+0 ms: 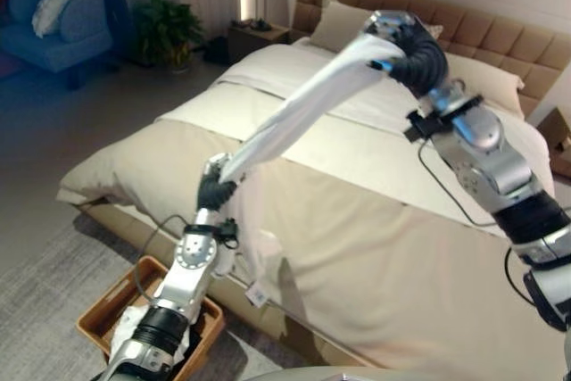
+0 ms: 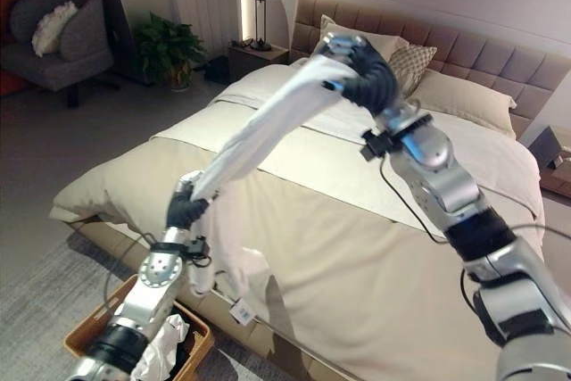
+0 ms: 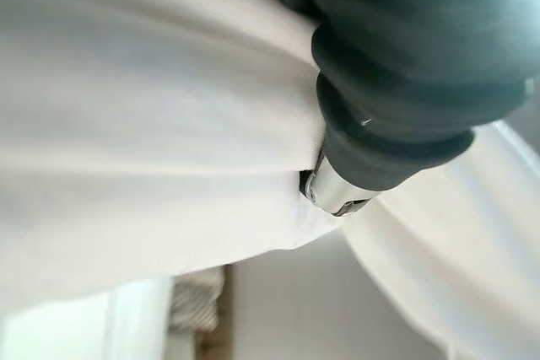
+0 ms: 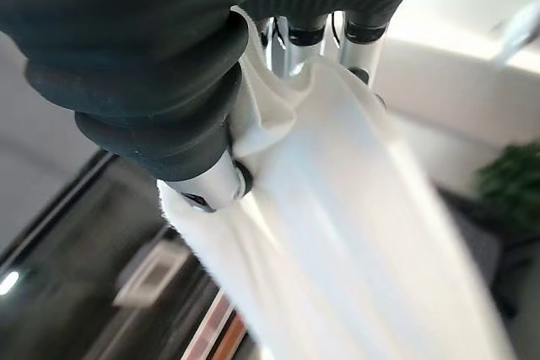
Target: Pick up clothes into the bucket
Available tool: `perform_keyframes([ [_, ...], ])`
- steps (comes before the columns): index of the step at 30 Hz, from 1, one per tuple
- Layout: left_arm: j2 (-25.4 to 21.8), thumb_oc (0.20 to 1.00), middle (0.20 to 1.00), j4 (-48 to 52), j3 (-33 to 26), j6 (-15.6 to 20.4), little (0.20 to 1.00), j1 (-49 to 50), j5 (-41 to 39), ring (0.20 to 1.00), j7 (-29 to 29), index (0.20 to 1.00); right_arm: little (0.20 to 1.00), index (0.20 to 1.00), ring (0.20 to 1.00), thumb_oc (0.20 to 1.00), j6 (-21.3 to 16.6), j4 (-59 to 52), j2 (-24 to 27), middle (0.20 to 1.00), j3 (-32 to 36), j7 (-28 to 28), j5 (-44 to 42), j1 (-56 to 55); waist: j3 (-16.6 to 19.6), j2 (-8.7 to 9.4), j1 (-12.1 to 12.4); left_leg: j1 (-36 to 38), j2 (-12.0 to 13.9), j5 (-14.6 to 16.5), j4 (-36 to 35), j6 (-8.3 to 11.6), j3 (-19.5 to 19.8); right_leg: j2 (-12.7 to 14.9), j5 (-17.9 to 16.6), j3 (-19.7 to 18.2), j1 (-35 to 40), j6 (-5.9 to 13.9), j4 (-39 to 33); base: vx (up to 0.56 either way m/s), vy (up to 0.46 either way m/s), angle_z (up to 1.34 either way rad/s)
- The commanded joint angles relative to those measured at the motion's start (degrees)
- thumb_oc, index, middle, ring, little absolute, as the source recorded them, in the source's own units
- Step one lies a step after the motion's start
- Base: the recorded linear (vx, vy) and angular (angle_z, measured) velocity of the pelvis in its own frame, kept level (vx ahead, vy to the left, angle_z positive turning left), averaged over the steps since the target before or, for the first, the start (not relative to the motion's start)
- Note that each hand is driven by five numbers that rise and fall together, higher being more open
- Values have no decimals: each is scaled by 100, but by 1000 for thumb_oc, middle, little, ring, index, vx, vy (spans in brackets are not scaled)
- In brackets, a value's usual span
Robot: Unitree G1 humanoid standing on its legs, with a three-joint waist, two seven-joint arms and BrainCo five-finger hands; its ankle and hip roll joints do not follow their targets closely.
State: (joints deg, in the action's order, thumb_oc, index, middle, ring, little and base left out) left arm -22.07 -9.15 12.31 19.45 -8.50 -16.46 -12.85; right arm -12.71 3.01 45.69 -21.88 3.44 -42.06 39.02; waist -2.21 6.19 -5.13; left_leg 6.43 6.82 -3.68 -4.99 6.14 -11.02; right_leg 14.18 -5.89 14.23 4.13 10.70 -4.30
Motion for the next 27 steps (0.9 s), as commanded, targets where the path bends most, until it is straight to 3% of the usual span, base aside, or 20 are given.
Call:
perform_keyframes([
  [1,-466,200,200,749,-615,438,200,241,-216,200,268,200,200,200,200,200,-342,-92,-36,200,693,104,52,-454,177,137,130,-50,-30,497,562,-121,-88,358,-464,-102,-249,313,464,0,0,0],
  [7,-756,200,200,1428,-1084,483,200,357,-641,200,588,200,200,200,200,200,-112,396,-447,200,960,257,505,-1347,165,66,182,-54,-28,503,578,-131,-62,365,-410,-74,-224,304,459,0,0,0],
  [12,-1063,200,200,1550,-1098,494,200,-224,-723,200,614,200,200,200,200,200,149,1410,-927,200,427,373,1289,-1363,143,27,211,-41,-19,504,591,-127,-45,357,-368,-57,-197,290,457,0,0,0],
  [13,-1101,200,200,1483,-929,513,200,-646,-824,200,583,200,533,533,533,533,261,1760,-1264,533,81,433,1409,-1271,141,13,216,-40,-13,500,606,-122,-41,353,-363,-63,-192,285,457,0,0,0],
  [14,-1105,200,200,1472,-927,518,200,-657,-827,200,584,200,677,677,677,677,257,1768,-1268,677,81,433,1409,-1262,134,15,214,-40,-12,501,608,-122,-40,353,-363,-62,-190,284,457,0,0,0],
  [15,-1048,200,200,1442,-790,521,200,-996,-918,200,549,200,1000,1000,1000,1000,314,1839,-1570,1000,-151,497,1506,-1255,140,7,199,-35,-11,501,612,-120,-43,348,-349,-71,-185,277,452,0,0,0],
  [20,-1047,200,200,1429,-631,398,200,-1353,-817,200,451,200,1000,1000,1000,1000,372,2056,-1994,1000,-212,474,1564,-1417,117,-7,190,-36,-1,498,613,-112,-38,359,-352,-36,-164,281,435,-8,-5,2],
  [27,-1474,200,200,1568,-930,195,200,-1108,-538,200,526,200,1000,1000,1000,1000,429,2297,-1781,1000,304,344,1816,-1933,82,-40,230,-54,-7,512,641,-118,5,368,-351,4,-139,291,423,0,0,0],
])
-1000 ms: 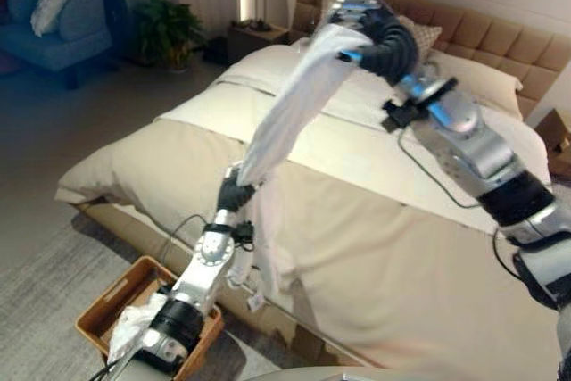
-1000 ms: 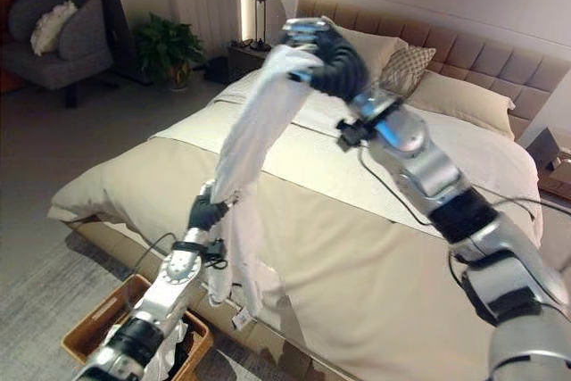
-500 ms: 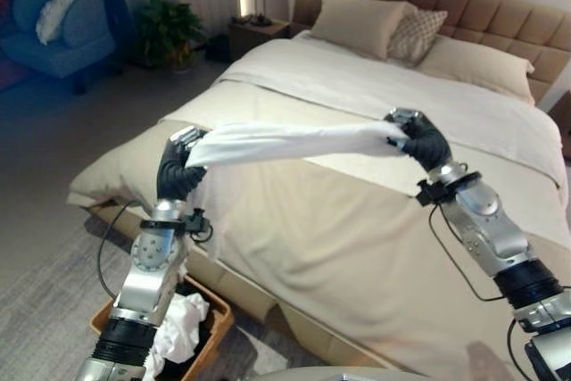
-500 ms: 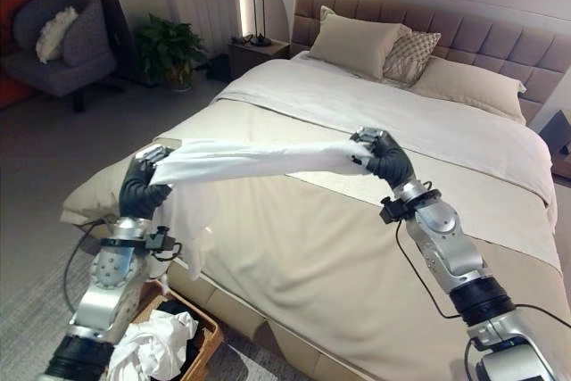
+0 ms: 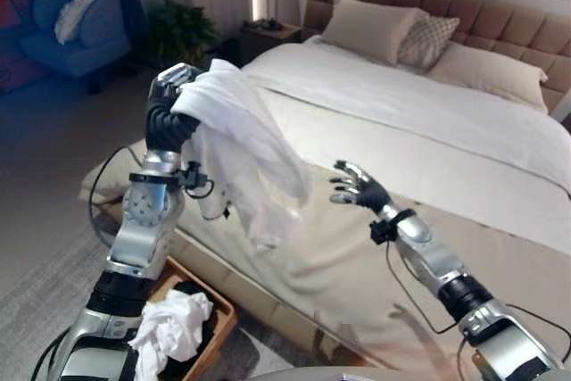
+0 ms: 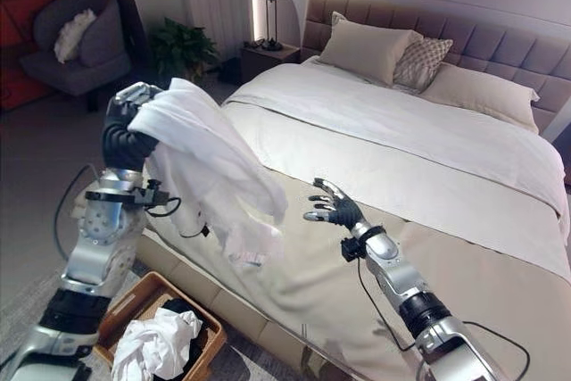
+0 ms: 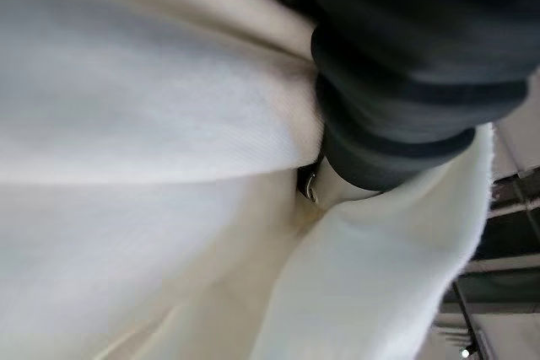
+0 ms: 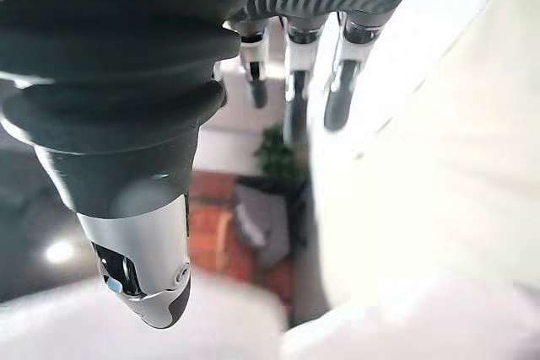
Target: Pick up clothes into the bucket
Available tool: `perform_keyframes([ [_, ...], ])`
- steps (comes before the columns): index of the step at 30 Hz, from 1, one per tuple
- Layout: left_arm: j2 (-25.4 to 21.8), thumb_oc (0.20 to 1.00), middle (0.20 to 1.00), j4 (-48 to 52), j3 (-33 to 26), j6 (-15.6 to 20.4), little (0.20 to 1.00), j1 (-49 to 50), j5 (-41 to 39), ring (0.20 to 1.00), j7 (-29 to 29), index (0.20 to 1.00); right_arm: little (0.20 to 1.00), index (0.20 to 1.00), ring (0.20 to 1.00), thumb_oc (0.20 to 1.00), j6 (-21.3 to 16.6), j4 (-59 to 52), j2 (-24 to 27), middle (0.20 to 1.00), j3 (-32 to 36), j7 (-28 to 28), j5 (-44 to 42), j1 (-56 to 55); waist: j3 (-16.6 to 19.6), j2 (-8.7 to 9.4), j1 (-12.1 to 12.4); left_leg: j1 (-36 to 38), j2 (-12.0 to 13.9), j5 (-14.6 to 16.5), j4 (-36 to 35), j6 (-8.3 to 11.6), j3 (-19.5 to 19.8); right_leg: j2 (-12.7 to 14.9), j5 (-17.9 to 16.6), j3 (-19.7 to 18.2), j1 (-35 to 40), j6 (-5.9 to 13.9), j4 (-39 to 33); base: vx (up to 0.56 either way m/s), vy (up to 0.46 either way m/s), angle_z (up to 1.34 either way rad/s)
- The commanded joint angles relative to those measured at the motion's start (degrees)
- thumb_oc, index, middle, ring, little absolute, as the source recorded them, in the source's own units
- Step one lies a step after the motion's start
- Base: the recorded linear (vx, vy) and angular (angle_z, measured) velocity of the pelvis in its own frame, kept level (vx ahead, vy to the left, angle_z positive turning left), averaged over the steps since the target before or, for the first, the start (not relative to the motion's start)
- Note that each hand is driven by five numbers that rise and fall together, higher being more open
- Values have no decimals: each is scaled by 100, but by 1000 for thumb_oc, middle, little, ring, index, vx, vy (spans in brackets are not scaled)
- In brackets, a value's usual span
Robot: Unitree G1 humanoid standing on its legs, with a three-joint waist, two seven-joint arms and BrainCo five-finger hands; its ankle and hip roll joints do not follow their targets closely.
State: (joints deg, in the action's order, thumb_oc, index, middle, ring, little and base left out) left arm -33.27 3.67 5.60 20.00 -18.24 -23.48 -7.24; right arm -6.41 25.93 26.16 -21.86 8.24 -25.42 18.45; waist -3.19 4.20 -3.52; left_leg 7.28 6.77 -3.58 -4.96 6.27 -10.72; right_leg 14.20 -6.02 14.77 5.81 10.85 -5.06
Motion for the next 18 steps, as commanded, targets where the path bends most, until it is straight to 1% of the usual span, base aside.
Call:
perform_keyframes([
  [1,-437,200,200,378,-524,148,200,177,287,200,-50,200,1000,1000,1000,1000,-247,-16,308,1000,590,-217,284,-37,159,159,86,-145,-1,513,662,-132,-17,375,-336,-51,-306,279,504,0,0,0],
  [2,-433,200,200,390,-530,144,200,192,288,200,-49,200,1000,1000,1000,1000,-244,-23,310,1000,588,-218,286,-46,164,156,84,-145,0,515,665,-132,-17,375,-335,-51,-305,279,504,0,0,0],
  [4,-298,200,200,491,-874,180,200,797,206,200,27,200,1000,1000,1000,1000,-324,-71,412,1000,964,-327,386,-319,144,166,98,-160,5,529,699,-133,-6,380,-320,-48,-304,276,507,0,0,0],
  [5,-91,200,200,539,-1235,233,200,1372,300,200,-17,200,1000,1000,1000,1000,-502,-199,442,1000,1401,-594,584,-591,115,177,114,-174,11,542,728,-137,7,376,-293,-43,-287,264,507,0,0,0],
  [6,-81,200,200,562,-1242,227,200,1402,305,200,-17,200,1000,1000,1000,1000,-501,-213,442,1000,1397,-600,592,-612,126,172,109,-172,13,546,732,-137,9,375,-291,-41,-283,264,508,0,0,0],
  [7,202,200,200,662,-1542,313,200,1966,304,200,-17,200,1000,1000,1000,1000,-675,-161,334,1000,1729,-823,721,-776,85,179,152,-195,22,552,745,-143,28,366,-265,-16,-272,254,509,0,0,0],
  [8,208,200,200,684,-1551,307,200,1995,305,200,-15,200,1000,1000,1000,1000,-678,-165,331,1000,1721,-827,727,-788,95,177,145,-194,24,555,747,-143,29,365,-263,-15,-269,253,509,0,0,0],
  [9,300,200,200,718,-1658,323,200,2233,432,200,-51,200,1000,1000,1000,1000,-757,-167,283,1000,1831,-934,814,-886,82,184,159,-202,24,555,752,-144,44,360,-255,0,-263,248,511,-10,-9,3],
  [10,492,200,200,554,-1828,411,200,2584,646,200,-176,200,1000,1000,1000,1000,-896,-179,164,1000,2007,-1091,955,-1028,47,210,196,-232,30,545,750,-143,80,341,-236,31,-264,237,526,-10,-9,5],
  [11,494,200,200,554,-1826,418,200,2595,651,200,-179,200,1000,1000,1000,1000,-898,-184,162,1000,2004,-1094,959,-1038,55,209,191,-232,30,545,751,-143,83,340,-234,34,-262,237,528,-22,-11,6],
  [13,693,200,200,46,-1931,413,200,3008,1165,200,-466,200,1000,1000,1000,1000,-1031,-169,-40,1000,2115,-1164,905,-1258,10,244,246,-259,44,510,720,-146,127,323,-197,90,-262,223,565,-16,-2,10],
  [15,786,200,200,-127,-1952,437,200,3083,1169,200,-534,200,1000,1000,1000,1000,-1061,-157,-93,1000,2151,-1168,883,-1320,5,256,255,-257,41,489,681,-148,145,321,-192,119,-261,222,582,-17,-4,17],
  [16,882,200,200,-492,-2043,397,200,3206,1344,200,-699,200,1000,1000,1000,1000,-1104,-145,-191,1000,2141,-1145,810,-1439,-37,280,299,-273,49,440,620,-139,182,314,-184,184,-257,218,605,-36,-11,16],
  [17,877,200,200,-553,-2091,370,200,3252,1559,200,-798,200,1000,1000,1000,1000,-1124,-161,-238,1000,2115,-1107,810,-1518,-64,294,317,-285,52,421,593,-135,210,308,-169,212,-261,220,630,-31,-11,10],
  [18,879,200,200,-550,-2088,369,200,3255,1574,200,-811,200,1000,1000,1000,1000,-1126,-162,-242,1000,2113,-1105,810,-1523,-61,297,311,-285,51,418,589,-134,216,309,-164,217,-260,219,634,-23,-3,8],
])
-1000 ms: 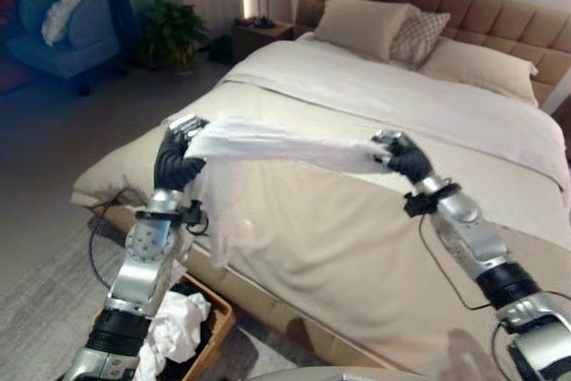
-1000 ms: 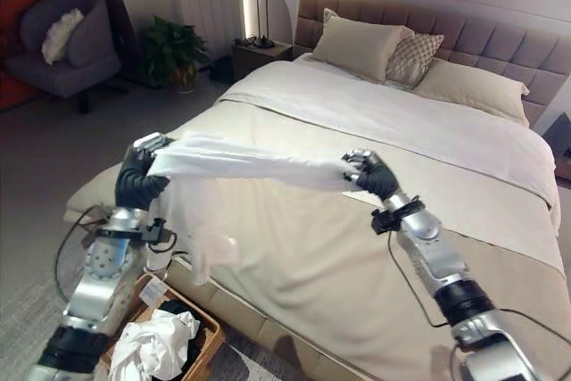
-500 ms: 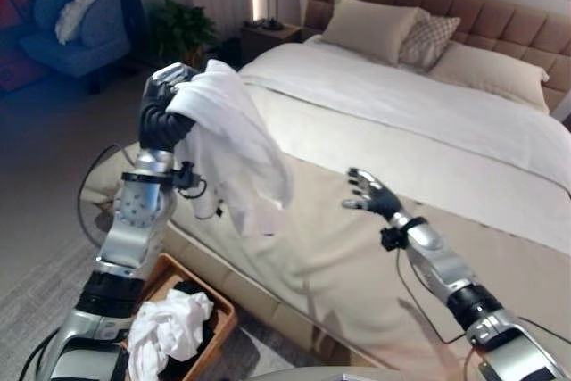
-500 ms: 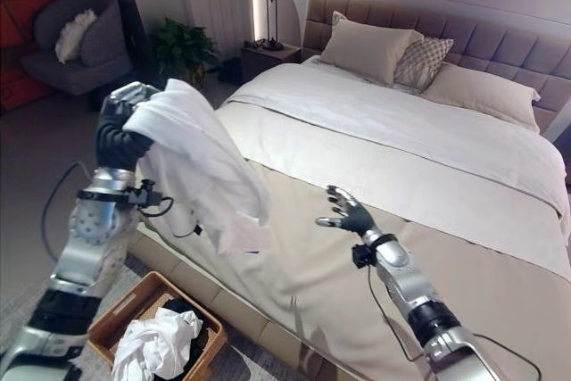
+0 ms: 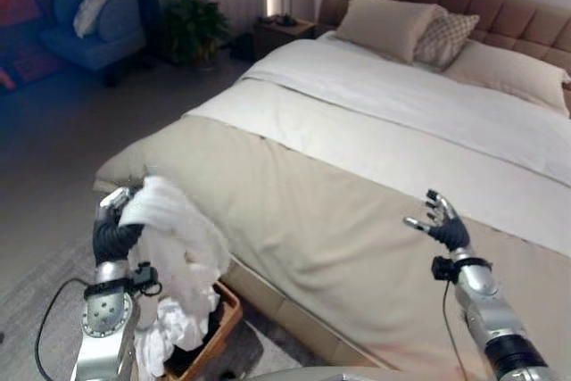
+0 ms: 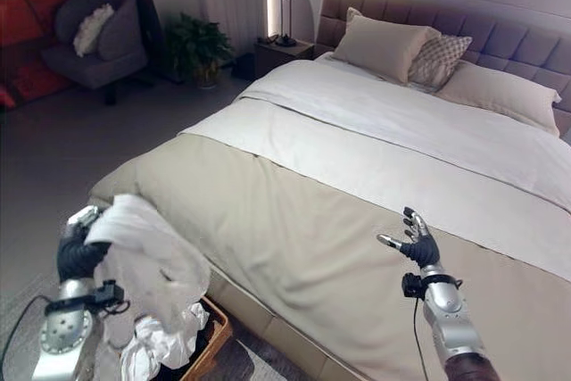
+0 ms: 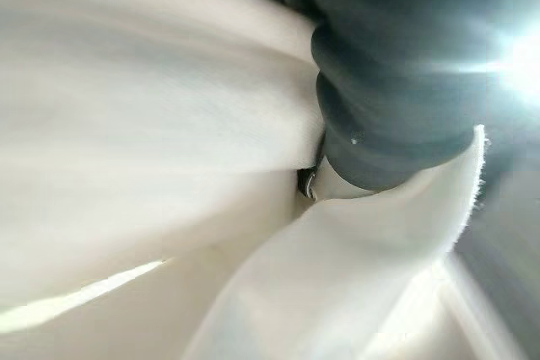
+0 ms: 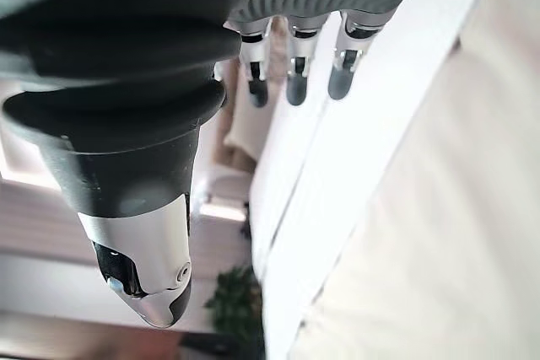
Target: Pick up clothes into the bucket
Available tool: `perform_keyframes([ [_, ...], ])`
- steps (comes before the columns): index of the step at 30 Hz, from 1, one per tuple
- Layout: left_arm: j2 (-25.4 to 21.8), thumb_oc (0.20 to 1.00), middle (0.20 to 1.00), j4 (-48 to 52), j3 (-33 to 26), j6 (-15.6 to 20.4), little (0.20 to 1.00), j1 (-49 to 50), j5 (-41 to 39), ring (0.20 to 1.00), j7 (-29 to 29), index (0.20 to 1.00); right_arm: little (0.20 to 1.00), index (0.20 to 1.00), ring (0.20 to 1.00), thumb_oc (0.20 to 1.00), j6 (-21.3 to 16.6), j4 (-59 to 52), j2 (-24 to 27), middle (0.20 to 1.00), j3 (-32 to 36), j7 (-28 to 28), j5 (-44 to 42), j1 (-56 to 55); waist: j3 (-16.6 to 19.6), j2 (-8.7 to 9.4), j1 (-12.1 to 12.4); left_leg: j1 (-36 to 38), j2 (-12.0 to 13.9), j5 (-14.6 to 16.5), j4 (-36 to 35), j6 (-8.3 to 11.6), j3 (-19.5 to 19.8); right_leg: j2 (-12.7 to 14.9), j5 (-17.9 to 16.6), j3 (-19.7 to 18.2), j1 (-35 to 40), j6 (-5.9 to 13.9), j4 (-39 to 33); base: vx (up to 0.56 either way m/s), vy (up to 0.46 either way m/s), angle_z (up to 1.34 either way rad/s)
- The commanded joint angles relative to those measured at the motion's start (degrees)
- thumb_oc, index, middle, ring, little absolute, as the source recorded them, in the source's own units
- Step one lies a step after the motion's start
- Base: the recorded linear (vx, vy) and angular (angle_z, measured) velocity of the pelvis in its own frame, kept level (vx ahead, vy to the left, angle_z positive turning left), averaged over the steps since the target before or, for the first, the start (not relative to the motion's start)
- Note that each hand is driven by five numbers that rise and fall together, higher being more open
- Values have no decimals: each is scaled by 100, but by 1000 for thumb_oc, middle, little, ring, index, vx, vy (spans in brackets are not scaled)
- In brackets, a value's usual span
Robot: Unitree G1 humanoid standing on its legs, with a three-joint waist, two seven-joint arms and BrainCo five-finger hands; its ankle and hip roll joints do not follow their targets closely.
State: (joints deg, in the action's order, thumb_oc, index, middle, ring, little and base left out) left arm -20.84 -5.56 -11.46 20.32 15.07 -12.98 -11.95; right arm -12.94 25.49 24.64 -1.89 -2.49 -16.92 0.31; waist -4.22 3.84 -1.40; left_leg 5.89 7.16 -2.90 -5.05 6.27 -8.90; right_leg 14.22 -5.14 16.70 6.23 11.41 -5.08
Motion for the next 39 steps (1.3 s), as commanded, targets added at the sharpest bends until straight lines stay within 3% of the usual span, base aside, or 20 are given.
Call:
perform_keyframes([
  [1,-324,200,200,141,-434,336,200,-21,552,200,-417,200,1000,1000,1000,1000,-480,-150,-114,1000,96,3,-34,236,17,344,116,-153,16,335,586,-134,48,307,-247,43,-307,159,657,-41,-4,14],
  [8,-427,200,200,-348,-590,422,200,-164,604,200,-736,200,1000,1000,1000,1000,-565,-168,-177,1000,-259,198,35,6,-466,485,307,-633,13,293,870,-147,465,393,-210,307,-450,160,927,-98,-4,25],
  [12,-447,200,200,-566,-249,372,200,-670,639,200,-920,200,1000,1000,1000,1000,-588,-207,-252,1000,-442,99,80,40,-649,494,348,-1047,-324,234,922,-267,929,720,-378,526,-585,213,1285,-94,86,54],
  [13,-482,200,200,-641,-132,368,200,-854,690,200,-1008,200,1000,1000,1000,1000,-612,-296,-250,1000,-479,78,86,33,-731,444,268,-1189,-423,218,973,-344,1108,808,-446,276,-792,218,1756,-97,64,70],
  [14,-559,200,200,-707,16,383,200,-1068,730,200,-1050,200,1000,1000,1000,1000,-626,-436,-245,1000,-522,74,62,39,-812,403,76,-1295,-438,187,974,-369,1271,565,-306,-313,-1040,159,2038,-204,137,120],
  [15,-625,200,200,-860,329,389,200,-1473,732,200,-1154,200,1000,1000,1000,1000,-679,-477,-277,1000,-621,50,-67,89,-788,328,-106,-1561,-389,49,903,-281,1335,-4,323,-864,-1408,-86,1908,-156,84,116],
  [17,-640,200,200,-913,447,405,200,-1672,751,200,-1231,200,1000,1000,1000,1000,-719,-469,-335,1000,-660,25,-102,73,-803,315,-80,-1739,-379,-70,868,-199,1402,-53,430,-884,-1422,-152,1817,-127,-6,92],
  [19,-641,200,200,-966,633,417,200,-2035,739,200,-1430,200,1000,1000,1000,1000,-786,-564,-331,1000,-754,-61,-39,59,-917,273,-152,-2082,-234,-386,720,-15,1621,-162,562,-583,-1548,-213,1724,-203,-147,75],
  [20,-655,200,200,-973,688,376,200,-2197,744,200,-1518,200,1000,1000,1000,1000,-805,-648,-303,1000,-807,-92,38,41,-959,266,-180,-2239,-144,-489,705,60,1598,-183,607,-480,-1597,-221,1726,-167,-173,127],
  [21,-650,200,200,-999,858,311,200,-2452,839,200,-1682,200,1000,1000,1000,1000,-836,-707,-302,1000,-825,-171,-28,-41,-953,244,-382,-2496,92,-519,897,83,1114,-162,640,-238,-1566,-192,1654,-79,-122,110],
  [22,-649,200,200,-1004,863,313,200,-2463,841,200,-1686,200,1000,1000,1000,1000,-836,-707,-301,1000,-819,-171,-29,-37,-947,234,-385,-2523,92,-534,903,78,1124,-167,614,-230,-1576,-192,1634,-80,-56,140],
  [24,-625,200,200,-1071,1005,309,200,-2719,804,200,-1794,200,1000,1000,1000,1000,-846,-702,-246,1000,-867,-271,-105,-10,-1055,238,-618,-2621,498,-428,1386,-16,280,-81,555,-65,-1566,-216,1605,-150,71,91],
  [26,-686,200,200,-1051,1030,356,200,-2692,805,200,-1874,200,1000,1000,1000,1000,-825,-685,-244,1000,-988,-374,-146,151,-1131,322,-508,-2632,649,-272,1722,94,905,-31,463,-338,-1656,-202,1607,-109,153,27],
  [27,-702,200,200,-1067,1055,331,200,-2765,787,200,-1894,200,1000,1000,1000,1000,-838,-691,-272,1000,-960,-387,-206,147,-1117,331,-526,-2516,711,-203,1687,121,971,30,436,-385,-1665,-188,1646,-11,151,-20],
  [29,-641,200,200,-1176,1242,277,200,-2971,745,200,-1934,200,1000,1000,1000,1000,-848,-834,-289,1000,-822,-374,-383,5,-1115,252,-622,-2400,645,-147,1598,97,805,252,432,-352,-1651,-154,1830,-2,228,-15],
  [31,-694,200,200,-1254,1199,264,200,-2939,812,200,-2004,200,1000,1000,1000,1000,-834,-887,-301,1000,-901,-345,-423,83,-1192,257,-611,-2332,431,3,1592,21,893,376,375,-611,-1837,-155,1934,-73,287,24],
  [34,-933,200,200,-1267,1005,257,200,-3000,947,200,-2104,200,1000,1000,1000,1000,-843,-940,-350,1000,-1150,-229,-456,334,-1334,442,-565,-2519,400,217,1965,-85,455,476,28,-1043,-2246,-6,1795,-121,179,-59],
  [39,-1080,200,200,-1450,924,248,200,-3408,904,200,-2315,200,1000,1000,1000,1000,-858,-1015,-358,1000,-1306,-98,-564,374,-1478,530,-587,-2747,340,116,1903,-44,232,546,-161,-1118,-2518,44,1527,-80,73,-52],
])
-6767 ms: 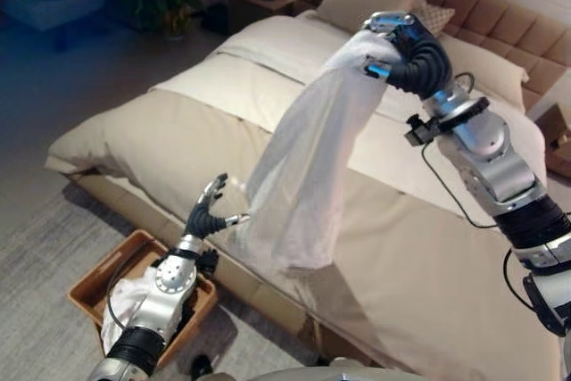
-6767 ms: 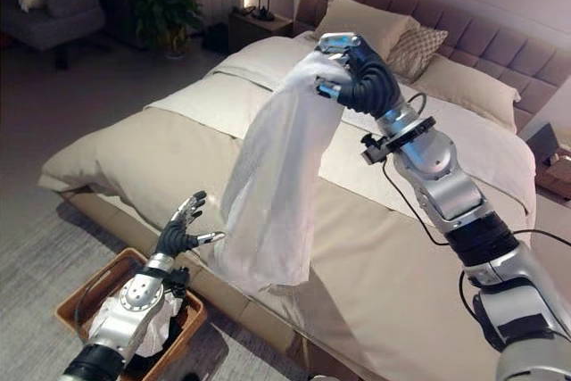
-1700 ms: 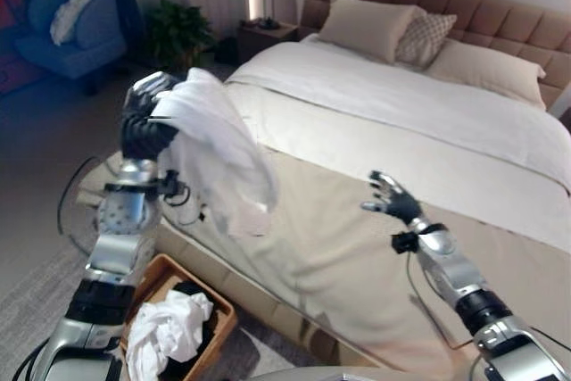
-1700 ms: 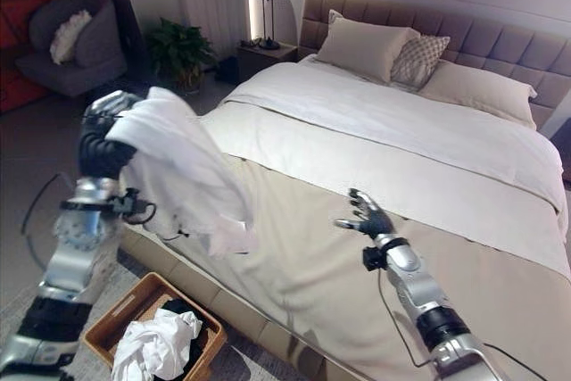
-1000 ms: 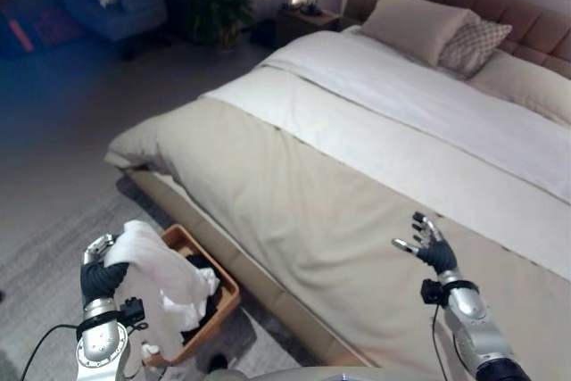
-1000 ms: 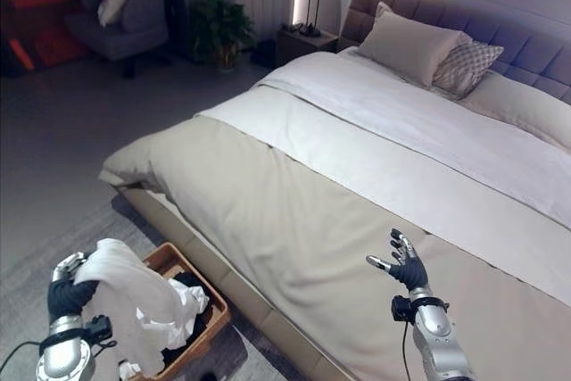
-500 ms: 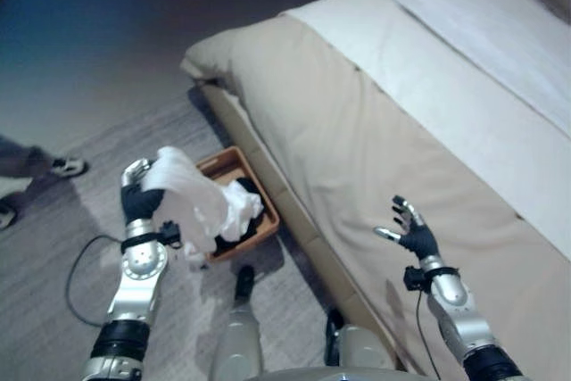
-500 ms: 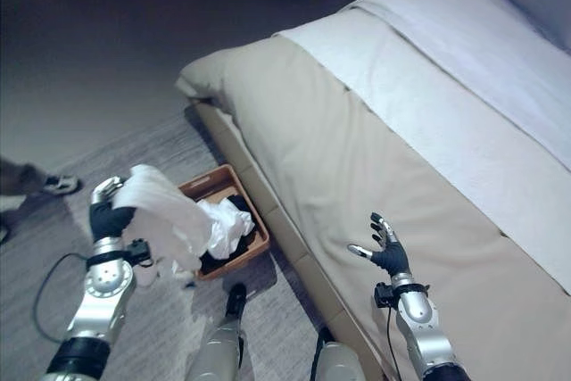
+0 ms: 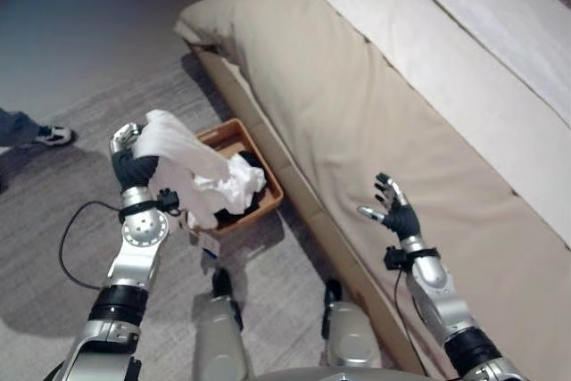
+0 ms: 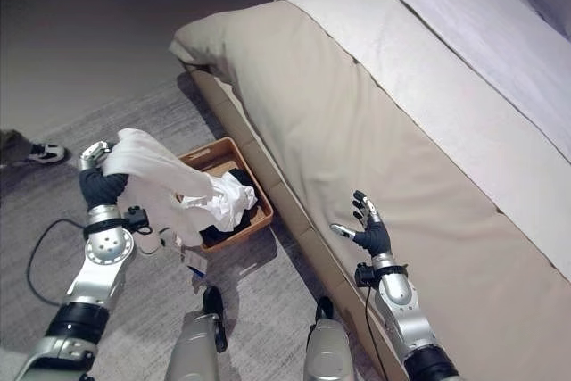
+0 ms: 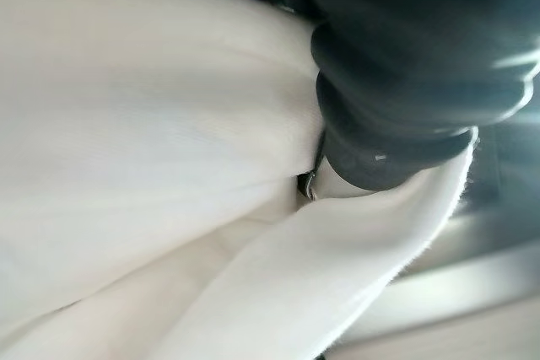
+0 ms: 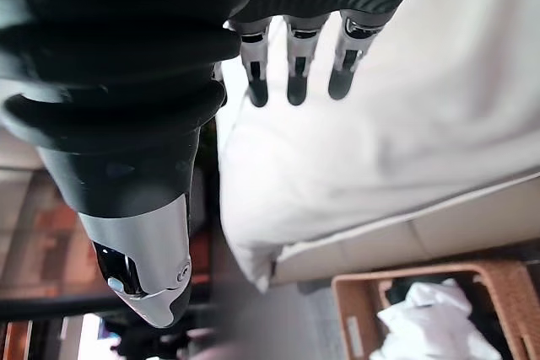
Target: Pick up clothes into the bucket
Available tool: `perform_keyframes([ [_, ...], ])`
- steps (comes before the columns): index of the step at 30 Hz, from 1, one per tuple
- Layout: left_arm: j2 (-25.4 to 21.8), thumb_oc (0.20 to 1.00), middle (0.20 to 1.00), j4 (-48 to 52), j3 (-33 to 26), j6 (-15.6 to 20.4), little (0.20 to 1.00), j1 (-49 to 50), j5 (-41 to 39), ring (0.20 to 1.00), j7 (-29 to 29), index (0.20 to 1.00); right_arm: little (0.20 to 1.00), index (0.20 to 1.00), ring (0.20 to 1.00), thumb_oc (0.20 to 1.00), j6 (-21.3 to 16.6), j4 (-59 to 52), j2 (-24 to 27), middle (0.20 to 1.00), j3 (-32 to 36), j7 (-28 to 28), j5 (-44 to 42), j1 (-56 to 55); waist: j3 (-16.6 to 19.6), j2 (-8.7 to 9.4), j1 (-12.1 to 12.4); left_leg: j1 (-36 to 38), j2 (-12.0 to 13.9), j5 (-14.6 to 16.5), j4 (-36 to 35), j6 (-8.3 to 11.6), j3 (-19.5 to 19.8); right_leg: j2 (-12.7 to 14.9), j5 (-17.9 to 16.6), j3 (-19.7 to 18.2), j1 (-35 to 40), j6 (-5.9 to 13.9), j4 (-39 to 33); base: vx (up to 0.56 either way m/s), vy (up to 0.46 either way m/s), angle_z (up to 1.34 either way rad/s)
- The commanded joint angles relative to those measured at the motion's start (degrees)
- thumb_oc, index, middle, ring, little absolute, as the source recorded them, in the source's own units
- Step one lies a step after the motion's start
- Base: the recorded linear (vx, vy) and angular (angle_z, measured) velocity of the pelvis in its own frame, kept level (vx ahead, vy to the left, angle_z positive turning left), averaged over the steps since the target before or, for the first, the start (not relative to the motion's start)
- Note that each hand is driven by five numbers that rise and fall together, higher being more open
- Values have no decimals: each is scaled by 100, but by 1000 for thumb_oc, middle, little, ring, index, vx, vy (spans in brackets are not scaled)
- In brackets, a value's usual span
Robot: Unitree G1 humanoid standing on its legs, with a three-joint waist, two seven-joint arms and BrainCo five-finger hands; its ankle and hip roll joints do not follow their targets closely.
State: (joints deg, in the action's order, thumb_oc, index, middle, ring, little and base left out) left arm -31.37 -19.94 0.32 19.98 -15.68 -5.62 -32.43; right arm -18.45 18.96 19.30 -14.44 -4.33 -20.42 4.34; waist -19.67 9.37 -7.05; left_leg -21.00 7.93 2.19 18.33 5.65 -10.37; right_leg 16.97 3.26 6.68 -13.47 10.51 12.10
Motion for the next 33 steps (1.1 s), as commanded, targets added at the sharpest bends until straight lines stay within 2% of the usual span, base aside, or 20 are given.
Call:
perform_keyframes([
  [1,-25,200,200,-30,-270,292,200,-450,145,200,-344,200,1000,1000,1000,1000,-318,-337,187,1000,-88,85,-228,-3,18,-5,-29,-189,262,-401,-375,23,382,270,-1028,-145,-647,135,-217,-105,14,-24],
  [5,-129,200,200,-79,-332,353,200,-961,31,200,-728,200,1000,1000,1000,1000,-372,-256,231,1000,-190,2,-297,137,-260,77,-110,-755,327,-426,-95,43,475,200,-1067,-165,-1117,120,-123,-67,-24,-14],
  [9,-362,200,200,-211,-275,336,200,-1290,27,200,-871,200,1000,1000,1000,1000,-417,-245,248,1000,-226,-12,-376,191,-347,63,-157,-1108,393,-392,61,61,553,154,-1057,-180,-1440,128,-6,-62,-21,1],
  [15,-835,200,200,-556,-124,251,200,-2090,-44,200,-1185,200,1000,1000,1000,1000,-516,-218,271,1000,-331,-114,-451,372,-575,178,-254,-1812,452,-453,217,56,673,90,-1134,-157,-2039,154,139,-40,-31,-4],
  [17,-861,200,200,-602,-94,238,200,-2172,-66,200,-1193,200,1000,1000,1000,1000,-523,-213,272,1000,-346,-123,-447,371,-567,184,-261,-1893,450,-435,264,48,700,83,-1117,-157,-2107,147,175,9,-3,3],
  [20,-1170,200,200,-963,22,199,200,-2530,-168,200,-1280,200,1000,1000,1000,1000,-566,-160,250,1000,-413,-112,-502,375,-628,235,-311,-2135,454,-342,484,10,769,48,-1065,-202,-2330,119,355,26,-1,7],
  [21,-1313,200,200,-1164,53,156,200,-2687,-233,200,-1313,200,1000,1000,1000,1000,-579,-145,276,1000,-444,-98,-549,389,-622,219,-333,-2142,484,-128,574,56,817,8,-904,-250,-2353,159,459,82,-12,0],
  [22,-1553,200,200,-1494,239,160,200,-3096,-384,200,-1352,200,1000,1000,1000,1000,-615,-115,267,1000,-514,-94,-677,443,-648,221,-365,-2341,490,-48,740,49,829,-5,-874,-266,-2516,156,571,82,-20,1],
  [25,-1895,200,200,-1816,477,203,200,-3503,-525,200,-1335,200,1000,1000,1000,1000,-679,-128,250,1000,-597,-79,-834,488,-658,235,-402,-2632,501,27,950,37,872,-42,-863,-284,-2764,146,680,0,0,0],
  [33,-2225,200,200,-2457,720,212,200,-3843,-654,200,-1233,200,1000,1000,1000,1000,-875,-356,251,1000,-691,6,-1167,453,-685,292,-515,-3446,571,92,1248,39,952,-105,-850,-326,-3534,130,880,-9,-10,-4],
])
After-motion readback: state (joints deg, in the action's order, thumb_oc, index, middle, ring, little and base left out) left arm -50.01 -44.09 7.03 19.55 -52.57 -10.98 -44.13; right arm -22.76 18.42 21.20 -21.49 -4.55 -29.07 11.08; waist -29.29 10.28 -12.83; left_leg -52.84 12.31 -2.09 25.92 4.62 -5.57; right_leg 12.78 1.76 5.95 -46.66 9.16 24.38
